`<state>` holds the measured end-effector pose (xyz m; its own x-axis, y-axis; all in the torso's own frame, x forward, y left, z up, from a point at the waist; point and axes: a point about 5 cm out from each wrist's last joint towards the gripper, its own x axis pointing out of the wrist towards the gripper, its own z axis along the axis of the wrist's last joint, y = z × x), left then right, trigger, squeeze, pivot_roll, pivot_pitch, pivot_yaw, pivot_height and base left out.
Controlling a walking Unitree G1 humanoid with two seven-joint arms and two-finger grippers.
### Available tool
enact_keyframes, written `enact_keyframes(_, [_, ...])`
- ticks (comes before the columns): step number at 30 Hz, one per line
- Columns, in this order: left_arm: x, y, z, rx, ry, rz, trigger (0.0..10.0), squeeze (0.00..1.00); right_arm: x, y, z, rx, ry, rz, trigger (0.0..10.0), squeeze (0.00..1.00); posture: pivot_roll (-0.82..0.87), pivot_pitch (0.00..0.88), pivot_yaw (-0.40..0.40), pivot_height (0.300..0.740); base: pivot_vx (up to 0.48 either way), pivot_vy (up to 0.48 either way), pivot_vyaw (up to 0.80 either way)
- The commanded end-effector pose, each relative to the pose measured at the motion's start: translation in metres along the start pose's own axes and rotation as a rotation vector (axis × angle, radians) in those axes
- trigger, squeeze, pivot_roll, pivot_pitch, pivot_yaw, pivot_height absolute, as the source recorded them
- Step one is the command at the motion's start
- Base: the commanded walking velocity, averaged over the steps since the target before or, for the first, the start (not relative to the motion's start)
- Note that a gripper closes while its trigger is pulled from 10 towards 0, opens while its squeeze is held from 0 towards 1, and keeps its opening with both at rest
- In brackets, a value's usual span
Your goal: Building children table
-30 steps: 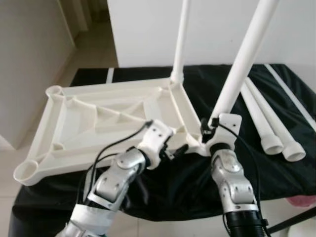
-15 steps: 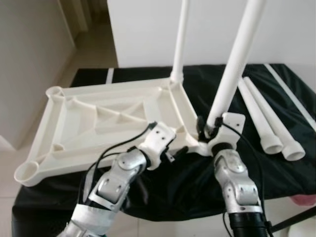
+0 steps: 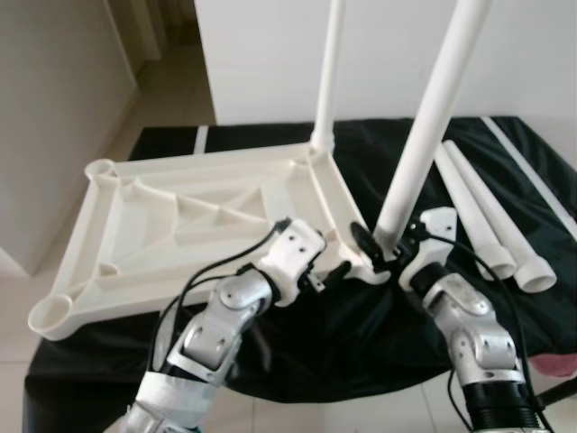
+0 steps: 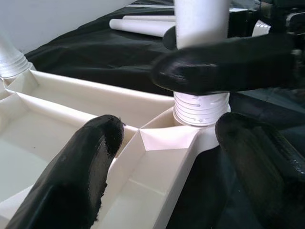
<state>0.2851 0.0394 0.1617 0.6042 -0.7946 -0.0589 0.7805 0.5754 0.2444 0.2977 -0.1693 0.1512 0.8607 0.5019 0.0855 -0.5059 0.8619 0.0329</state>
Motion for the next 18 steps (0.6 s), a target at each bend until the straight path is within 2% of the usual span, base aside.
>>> enact_keyframes(1, [0.001,-0.002,0.0,0.016,0.003,-0.019,10.0,0.0,0.003,0.001,0.001,-0.017,-0.007,0.055,10.0,0.0,-0.06,0.0,0.018,0.74,0.0,0.0,0.0])
enact_keyframes(5, [0.002,-0.002,0.0,0.048,0.004,-0.021,10.0,0.0,0.006,-0.006,0.002,-0.052,0.004,0.098,10.0,0.0,-0.06,0.0,0.019,0.74,0.0,0.0,0.0])
enact_keyframes(9, [0.001,-0.007,0.001,0.05,-0.014,-0.074,10.0,0.0,0.008,-0.012,0.0,-0.097,0.036,0.147,10.0,0.0,-0.06,0.001,0.016,0.74,0.0,0.0,0.0])
enact_keyframes(13, [0.0,-0.014,-0.001,0.0,0.003,-0.11,10.0,0.0,0.011,-0.02,0.0,-0.147,0.077,0.188,10.0,0.0,-0.05,0.004,0.011,0.74,0.0,0.0,0.0])
enact_keyframes(18, [-0.002,-0.02,-0.001,0.007,-0.007,-0.174,10.0,0.0,0.015,-0.025,-0.006,-0.169,0.115,0.206,10.0,0.0,-0.04,0.014,0.003,0.74,0.0,0.0,0.0])
